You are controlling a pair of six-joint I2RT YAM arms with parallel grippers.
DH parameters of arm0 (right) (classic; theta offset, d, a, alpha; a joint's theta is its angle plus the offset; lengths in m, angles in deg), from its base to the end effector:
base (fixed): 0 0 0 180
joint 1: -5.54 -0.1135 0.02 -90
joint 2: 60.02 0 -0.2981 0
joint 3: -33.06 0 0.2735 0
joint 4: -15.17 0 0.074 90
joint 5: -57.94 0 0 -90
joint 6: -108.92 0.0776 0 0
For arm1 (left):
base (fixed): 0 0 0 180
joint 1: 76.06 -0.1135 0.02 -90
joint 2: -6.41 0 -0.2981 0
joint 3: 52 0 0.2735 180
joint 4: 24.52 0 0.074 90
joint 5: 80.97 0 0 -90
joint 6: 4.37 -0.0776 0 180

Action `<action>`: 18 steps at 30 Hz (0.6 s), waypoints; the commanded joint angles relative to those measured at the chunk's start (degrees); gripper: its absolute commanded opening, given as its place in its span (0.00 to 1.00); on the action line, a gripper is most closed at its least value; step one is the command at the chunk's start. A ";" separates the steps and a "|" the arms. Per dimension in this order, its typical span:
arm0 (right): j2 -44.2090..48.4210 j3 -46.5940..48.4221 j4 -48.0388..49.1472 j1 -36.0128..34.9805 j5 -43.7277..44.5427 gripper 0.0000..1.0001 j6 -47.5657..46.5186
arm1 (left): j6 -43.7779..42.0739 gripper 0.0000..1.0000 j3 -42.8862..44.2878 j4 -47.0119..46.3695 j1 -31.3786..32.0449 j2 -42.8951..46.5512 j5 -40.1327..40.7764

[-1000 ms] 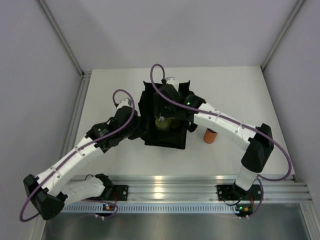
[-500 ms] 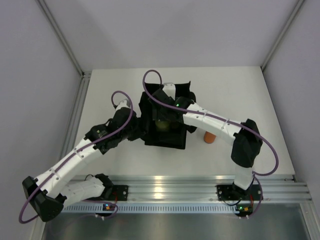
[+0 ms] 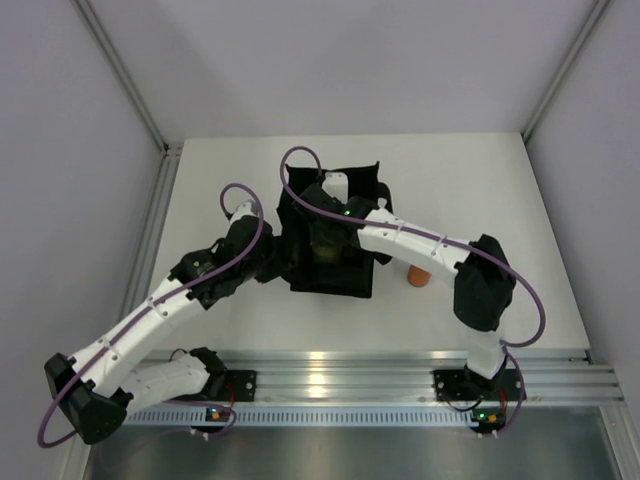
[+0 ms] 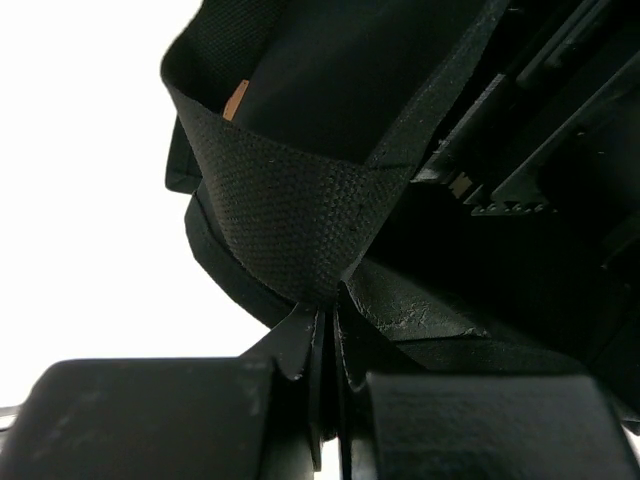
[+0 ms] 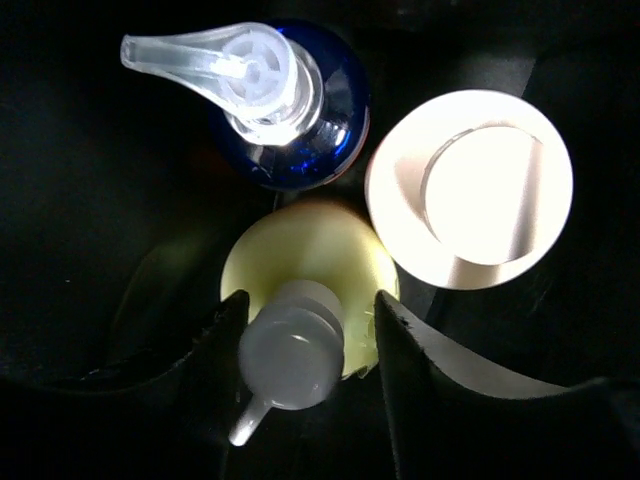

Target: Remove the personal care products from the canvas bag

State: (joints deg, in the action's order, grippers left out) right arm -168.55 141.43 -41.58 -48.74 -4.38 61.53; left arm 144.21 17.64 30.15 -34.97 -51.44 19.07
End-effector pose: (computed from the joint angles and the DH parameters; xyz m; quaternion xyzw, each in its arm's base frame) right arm 0.3014 0.3574 0.2758 -0.0269 0.9329 0.0548 0.3550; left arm 0.1893 -0.1471 0.3194 -0.1734 0.8972 -0.2525 0.3181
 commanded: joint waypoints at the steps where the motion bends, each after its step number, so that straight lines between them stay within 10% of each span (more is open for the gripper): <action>1: -0.63 0.01 -1.36 -1.35 -0.08 0.45 -0.16 | 0.83 0.00 -1.16 0.19 0.05 0.45 -0.38; 12: -0.54 1.07 -1.28 -1.27 -1.23 0.05 -4.90 | -1.54 0.00 -0.98 0.19 0.05 0.36 1.21; 18: 1.91 1.07 1.26 -1.35 -2.10 0.00 -10.60 | -2.51 0.00 -0.90 0.19 0.05 -0.43 1.12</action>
State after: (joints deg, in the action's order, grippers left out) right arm -168.47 141.83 -41.03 -49.31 -4.12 54.73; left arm 142.84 17.45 30.15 -34.97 -51.15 19.44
